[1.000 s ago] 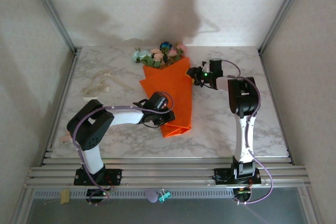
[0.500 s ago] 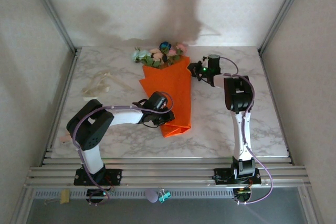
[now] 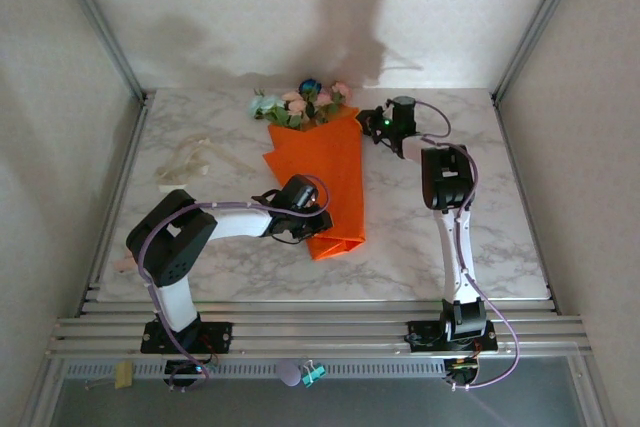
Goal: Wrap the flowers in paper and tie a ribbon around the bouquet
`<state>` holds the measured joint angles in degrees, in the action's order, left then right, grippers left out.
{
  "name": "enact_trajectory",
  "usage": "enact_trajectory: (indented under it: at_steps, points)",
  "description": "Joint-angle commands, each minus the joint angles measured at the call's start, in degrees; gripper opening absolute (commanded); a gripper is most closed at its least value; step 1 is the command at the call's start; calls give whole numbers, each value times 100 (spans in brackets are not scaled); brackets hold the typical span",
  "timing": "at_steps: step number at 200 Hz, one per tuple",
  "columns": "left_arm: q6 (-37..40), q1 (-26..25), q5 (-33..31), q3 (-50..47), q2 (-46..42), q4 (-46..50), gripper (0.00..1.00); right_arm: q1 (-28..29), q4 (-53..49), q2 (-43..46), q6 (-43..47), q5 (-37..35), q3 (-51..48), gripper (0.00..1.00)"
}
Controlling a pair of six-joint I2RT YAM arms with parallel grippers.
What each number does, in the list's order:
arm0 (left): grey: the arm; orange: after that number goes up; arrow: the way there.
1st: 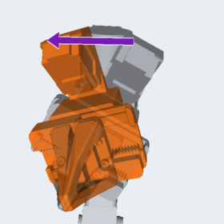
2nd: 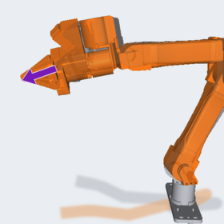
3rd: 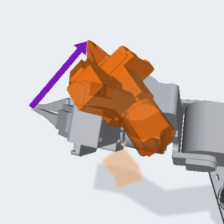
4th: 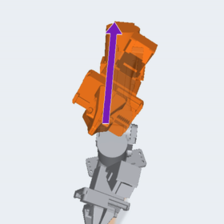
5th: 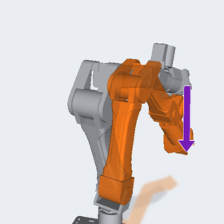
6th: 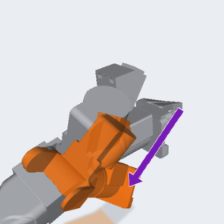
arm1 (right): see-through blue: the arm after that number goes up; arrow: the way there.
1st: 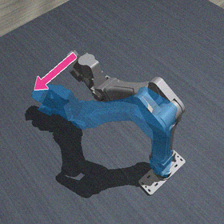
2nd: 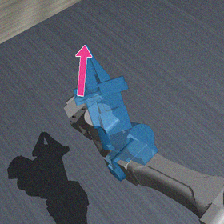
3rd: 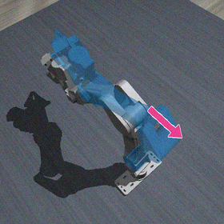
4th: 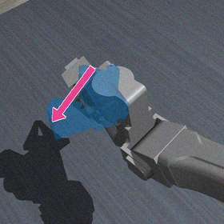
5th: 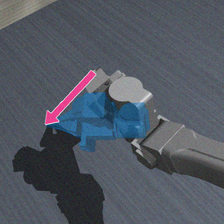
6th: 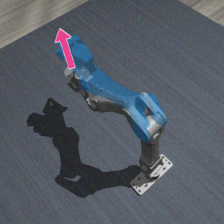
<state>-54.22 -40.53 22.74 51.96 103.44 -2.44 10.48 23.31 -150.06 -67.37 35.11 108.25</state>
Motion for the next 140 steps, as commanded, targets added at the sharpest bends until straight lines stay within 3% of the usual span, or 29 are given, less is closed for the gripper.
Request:
enact_trajectory:
  at_steps: [1,9,19,27,35,64,67,68,70,80,87,104,140]
  points:
    - [-36,-16,59,-290,124,770,23,-27,-72,-321,-83,-379,222,21]
    - [-43,-18,57,-297,127,767,23,-22,-49,-337,-100,-404,238,31]
    - [-49,-16,68,-301,130,763,23,-28,-52,-372,-118,-413,296,32]
    - [-54,-16,65,-301,126,754,23,-33,-71,-400,-118,-424,344,24]
    - [-55,-16,73,-301,128,762,23,-36,-72,-416,-122,-447,388,0]
    - [-50,-16,72,-301,115,762,23,-40,-128,-269,-48,-451,366,0]
    - [-48,-16,71,-309,115,755,23,-48,-152,-211,-21,-446,323,7]
    - [-47,-16,72,-309,111,758,23,-51,-173,-167,-4,-444,279,15]
    - [-46,-16,72,-310,112,761,23,-53,-176,-144,5,-444,260,17]
    - [-58,-7,73,-327,98,726,23,-69,-249,123,112,-440,-49,62]
    - [-70,-7,77,-351,90,695,23,-77,-434,334,211,-417,-271,77]
    - [-81,-7,89,-362,97,636,23,-75,-854,1025,496,-295,-1104,80]
    - [-63,-7,81,-336,139,526,23,87,-862,3070,890,-18,-4446,76]
